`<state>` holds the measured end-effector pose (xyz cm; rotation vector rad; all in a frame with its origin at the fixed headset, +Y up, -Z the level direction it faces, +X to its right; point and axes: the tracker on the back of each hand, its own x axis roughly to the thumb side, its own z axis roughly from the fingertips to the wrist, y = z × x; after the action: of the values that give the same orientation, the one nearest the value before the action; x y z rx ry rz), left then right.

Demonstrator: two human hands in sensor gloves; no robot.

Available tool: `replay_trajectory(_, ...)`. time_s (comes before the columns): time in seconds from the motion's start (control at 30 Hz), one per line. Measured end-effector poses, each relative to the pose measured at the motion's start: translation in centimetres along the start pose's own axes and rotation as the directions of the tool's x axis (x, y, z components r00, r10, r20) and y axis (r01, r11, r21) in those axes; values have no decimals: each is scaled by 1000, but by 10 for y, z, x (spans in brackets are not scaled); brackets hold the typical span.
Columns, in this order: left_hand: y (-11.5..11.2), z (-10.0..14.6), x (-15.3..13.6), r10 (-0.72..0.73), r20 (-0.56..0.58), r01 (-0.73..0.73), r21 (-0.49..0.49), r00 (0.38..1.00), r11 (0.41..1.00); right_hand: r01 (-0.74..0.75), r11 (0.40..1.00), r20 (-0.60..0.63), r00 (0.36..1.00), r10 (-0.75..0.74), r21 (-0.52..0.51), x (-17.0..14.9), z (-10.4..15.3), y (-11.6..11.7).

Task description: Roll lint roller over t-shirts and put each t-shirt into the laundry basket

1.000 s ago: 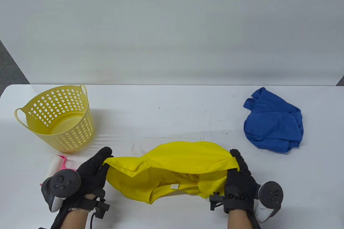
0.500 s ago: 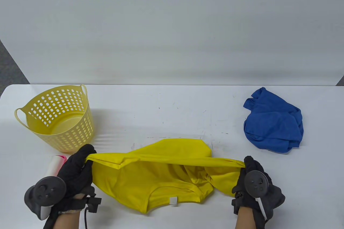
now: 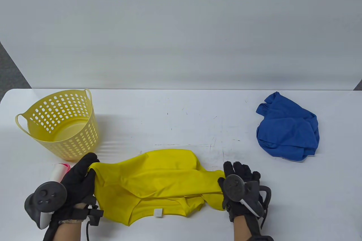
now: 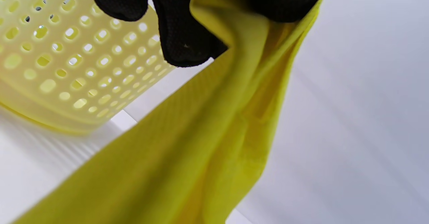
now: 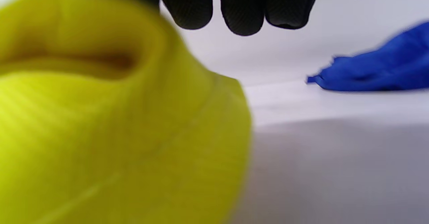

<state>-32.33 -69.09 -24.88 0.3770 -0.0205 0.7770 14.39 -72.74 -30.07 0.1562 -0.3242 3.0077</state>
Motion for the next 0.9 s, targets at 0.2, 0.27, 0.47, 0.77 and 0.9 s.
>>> replay_trajectory(0.2, -10, -2, 7, -47, 35, 49, -46, 998, 998, 14, 806, 1, 1000, -18, 592, 13, -13, 39)
replay_trajectory(0.27, -12, -2, 8, -51, 39, 54, -55, 998, 997, 77, 780, 3, 995, -101, 621, 11, -8, 45)
replay_trajectory(0.47, -14, -2, 5, -58, 27, 59, -67, 998, 996, 23, 854, 36, 998, -49, 521, 19, -7, 36)
replay_trajectory(0.77, -8, 0, 2, -60, 28, 62, -51, 998, 997, 238, 966, 170, 961, -219, -100, 5, 13, -17)
replay_trajectory(0.9, -8, 0, 1, -59, 26, 61, -57, 998, 997, 265, 943, 269, 911, -313, 199, 6, 17, -23)
